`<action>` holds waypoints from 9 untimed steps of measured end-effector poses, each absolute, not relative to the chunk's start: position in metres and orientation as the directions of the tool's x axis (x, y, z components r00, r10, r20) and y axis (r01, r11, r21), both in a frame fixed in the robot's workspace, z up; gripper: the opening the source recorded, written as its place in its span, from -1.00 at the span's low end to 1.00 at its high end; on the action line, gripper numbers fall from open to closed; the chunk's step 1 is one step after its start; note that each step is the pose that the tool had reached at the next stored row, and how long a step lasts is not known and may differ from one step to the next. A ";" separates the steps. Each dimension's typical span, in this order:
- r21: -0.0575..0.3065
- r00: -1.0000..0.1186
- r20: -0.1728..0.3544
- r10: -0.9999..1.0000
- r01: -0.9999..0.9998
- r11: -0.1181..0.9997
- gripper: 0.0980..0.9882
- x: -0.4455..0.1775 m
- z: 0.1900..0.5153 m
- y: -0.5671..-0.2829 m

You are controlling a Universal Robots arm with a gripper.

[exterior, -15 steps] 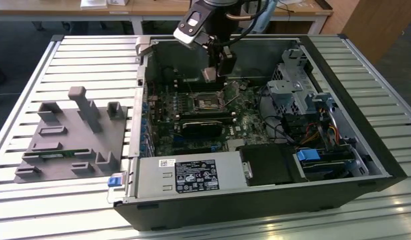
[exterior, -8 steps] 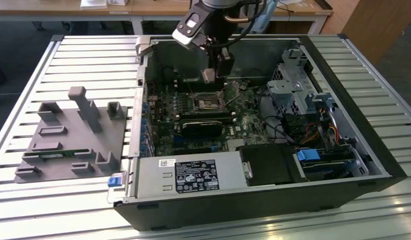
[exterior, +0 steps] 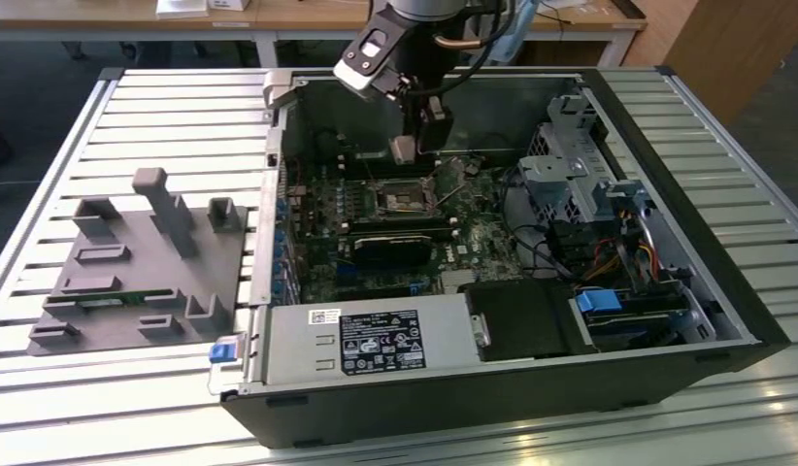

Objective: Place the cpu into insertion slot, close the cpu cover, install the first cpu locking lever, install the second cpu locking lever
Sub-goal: 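Place the cpu into insertion slot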

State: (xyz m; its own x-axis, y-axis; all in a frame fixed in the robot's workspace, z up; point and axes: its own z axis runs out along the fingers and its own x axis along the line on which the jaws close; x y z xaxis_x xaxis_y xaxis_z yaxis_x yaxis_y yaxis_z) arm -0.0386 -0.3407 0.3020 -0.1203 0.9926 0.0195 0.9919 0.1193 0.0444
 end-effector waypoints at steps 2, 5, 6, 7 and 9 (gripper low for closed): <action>0.044 -0.097 0.019 0.995 0.994 0.097 0.00 -0.039 0.300 -0.340; 0.044 -0.063 0.019 0.998 0.997 0.063 0.00 -0.039 0.295 -0.339; 0.044 -0.059 0.019 0.998 0.997 0.058 0.00 -0.039 0.293 -0.338; 0.044 -0.058 0.019 0.998 0.997 0.057 0.00 -0.039 0.292 -0.337; 0.044 -0.058 0.019 0.998 0.997 0.057 0.00 -0.039 0.288 -0.334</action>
State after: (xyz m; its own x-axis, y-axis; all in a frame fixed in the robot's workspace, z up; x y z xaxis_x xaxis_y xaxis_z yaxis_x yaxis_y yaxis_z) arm -0.0386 -0.3339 0.2881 -0.0576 0.9982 0.0186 0.9974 0.0567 0.0440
